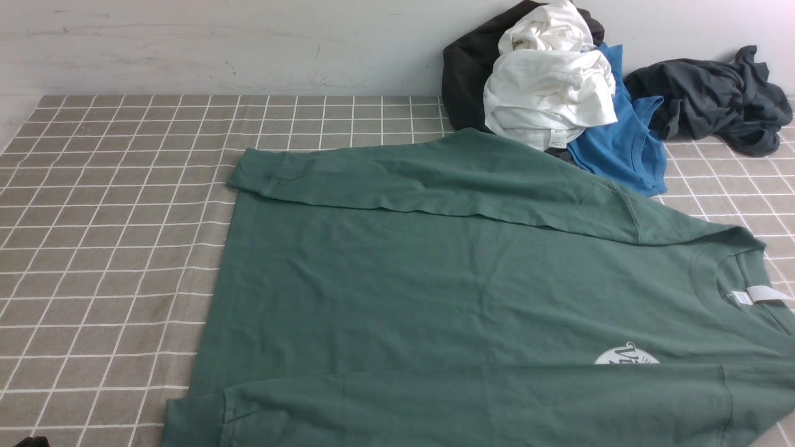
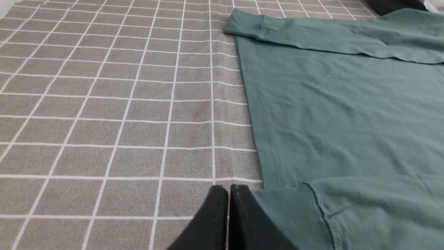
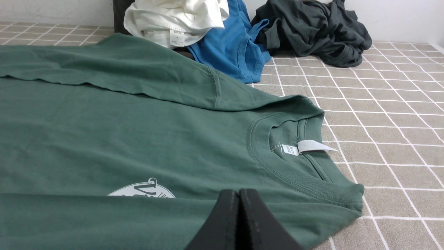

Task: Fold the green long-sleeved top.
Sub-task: Use the left arm to clamp the cuff closest to it

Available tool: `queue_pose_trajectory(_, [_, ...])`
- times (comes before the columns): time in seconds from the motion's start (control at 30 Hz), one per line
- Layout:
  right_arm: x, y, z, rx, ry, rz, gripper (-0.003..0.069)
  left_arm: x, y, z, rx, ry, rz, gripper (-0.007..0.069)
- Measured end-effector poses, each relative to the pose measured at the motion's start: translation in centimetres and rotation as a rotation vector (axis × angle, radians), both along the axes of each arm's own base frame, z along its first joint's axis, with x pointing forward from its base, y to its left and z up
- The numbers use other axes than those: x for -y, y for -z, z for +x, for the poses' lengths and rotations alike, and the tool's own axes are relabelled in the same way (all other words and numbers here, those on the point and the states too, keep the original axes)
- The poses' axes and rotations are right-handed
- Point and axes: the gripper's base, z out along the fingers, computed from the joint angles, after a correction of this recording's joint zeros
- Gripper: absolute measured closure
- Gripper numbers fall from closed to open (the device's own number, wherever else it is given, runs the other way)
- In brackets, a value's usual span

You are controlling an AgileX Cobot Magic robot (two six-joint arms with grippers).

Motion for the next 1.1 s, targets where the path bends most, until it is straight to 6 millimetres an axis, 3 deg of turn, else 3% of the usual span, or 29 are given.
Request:
queue_pose_trajectory(0.5, [0.0,0.0,0.0,0.000,0.000,0.000,0.0673,0.0,-0.1,0.0,0.011,-0.001,0.003,0.0632])
queue_pose_trajectory(0.73, [0.0,-0.1,0.0,0.019,0.000,-0.009,0.0673,-0.3,-1.1,0.3,0.143,-0.022,0.067,0.0632])
queue_pose_trajectory(0.83, [0.0,-0.8,0.2,0.114,-0.001,-0.010,0.0673,-0.5,-2.2,0.5,0.271,-0.036,0.105,0.0632])
queue_pose_trajectory(1.07, [-0.1,-6.0,-0.8,0.697,-0.032,0.132,0.0673,-0.7,-5.3,0.1,0.601,-0.074,0.009,0.0632])
queue_pose_trajectory(1.1, [-0.1,-6.1,-0.9,0.713,-0.034,0.139,0.0673,-0.7,-5.3,0.1,0.611,-0.075,0.006,0.0632])
